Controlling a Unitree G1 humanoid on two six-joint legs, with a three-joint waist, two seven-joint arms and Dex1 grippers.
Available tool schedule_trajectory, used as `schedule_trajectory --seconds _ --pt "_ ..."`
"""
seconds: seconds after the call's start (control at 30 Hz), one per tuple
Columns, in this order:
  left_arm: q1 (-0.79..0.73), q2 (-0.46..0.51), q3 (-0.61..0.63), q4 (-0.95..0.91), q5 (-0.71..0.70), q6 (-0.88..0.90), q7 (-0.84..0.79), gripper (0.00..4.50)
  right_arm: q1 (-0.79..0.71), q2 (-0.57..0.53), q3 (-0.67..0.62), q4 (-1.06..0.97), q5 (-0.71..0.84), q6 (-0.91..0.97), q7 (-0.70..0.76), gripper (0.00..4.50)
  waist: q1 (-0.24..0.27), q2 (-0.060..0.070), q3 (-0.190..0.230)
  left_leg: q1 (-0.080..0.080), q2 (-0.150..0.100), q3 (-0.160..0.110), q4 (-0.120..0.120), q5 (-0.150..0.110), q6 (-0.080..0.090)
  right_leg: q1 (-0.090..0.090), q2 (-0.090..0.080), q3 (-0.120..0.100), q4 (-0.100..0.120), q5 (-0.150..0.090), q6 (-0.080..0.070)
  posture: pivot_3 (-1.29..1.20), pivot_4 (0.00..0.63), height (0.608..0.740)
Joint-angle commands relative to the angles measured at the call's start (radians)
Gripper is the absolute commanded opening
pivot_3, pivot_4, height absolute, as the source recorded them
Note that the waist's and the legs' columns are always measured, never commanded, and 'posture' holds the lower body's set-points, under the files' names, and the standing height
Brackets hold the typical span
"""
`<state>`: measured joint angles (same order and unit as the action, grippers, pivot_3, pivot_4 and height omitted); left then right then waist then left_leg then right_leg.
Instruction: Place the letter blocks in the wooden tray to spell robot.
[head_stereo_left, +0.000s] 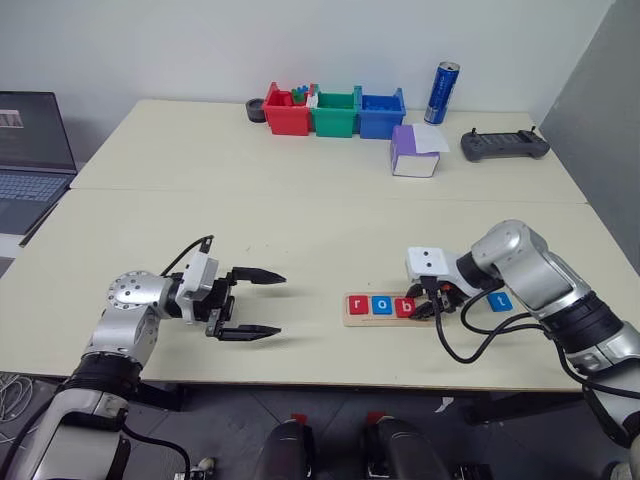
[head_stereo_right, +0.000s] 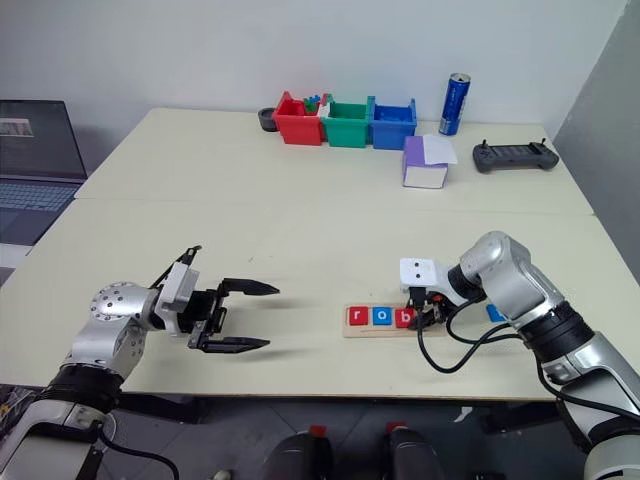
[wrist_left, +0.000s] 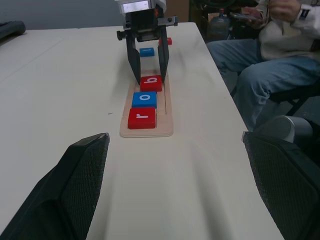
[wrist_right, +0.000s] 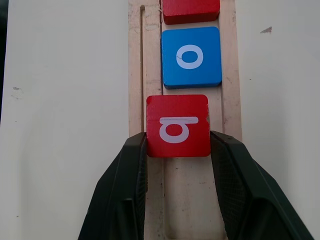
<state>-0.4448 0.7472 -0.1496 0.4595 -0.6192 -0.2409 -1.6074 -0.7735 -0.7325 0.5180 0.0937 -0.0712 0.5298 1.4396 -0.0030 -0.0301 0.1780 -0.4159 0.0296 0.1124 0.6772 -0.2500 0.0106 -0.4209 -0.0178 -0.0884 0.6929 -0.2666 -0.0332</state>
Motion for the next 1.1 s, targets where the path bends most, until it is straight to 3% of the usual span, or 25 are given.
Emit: schedule_trajectory --seconds 0.03,1.1 --pt "-0.020 -0.005 0.032 -0.014 0.014 0.001 -0.007 4.50 -0.037 0.007 0.004 0.011 -0.019 -0.019 0.002 1.46 0.000 0.000 0.000 0.000 0.000 0.000 0.000 0.000 0.000 0.000 0.000 0.000 0.000 0.000 0.000 0.00 0.150 0.740" --pt "-0.010 0.012 0.007 0.074 0.001 -0.080 -0.007 4.50 -0.032 0.069 0.033 -0.011 -0.062 -0.020 -0.032 1.46 -0.001 0.000 0.000 0.000 0.000 0.000 0.000 0.000 0.000 0.000 0.000 0.000 0.001 0.000 0.000 0.00 0.150 0.740"
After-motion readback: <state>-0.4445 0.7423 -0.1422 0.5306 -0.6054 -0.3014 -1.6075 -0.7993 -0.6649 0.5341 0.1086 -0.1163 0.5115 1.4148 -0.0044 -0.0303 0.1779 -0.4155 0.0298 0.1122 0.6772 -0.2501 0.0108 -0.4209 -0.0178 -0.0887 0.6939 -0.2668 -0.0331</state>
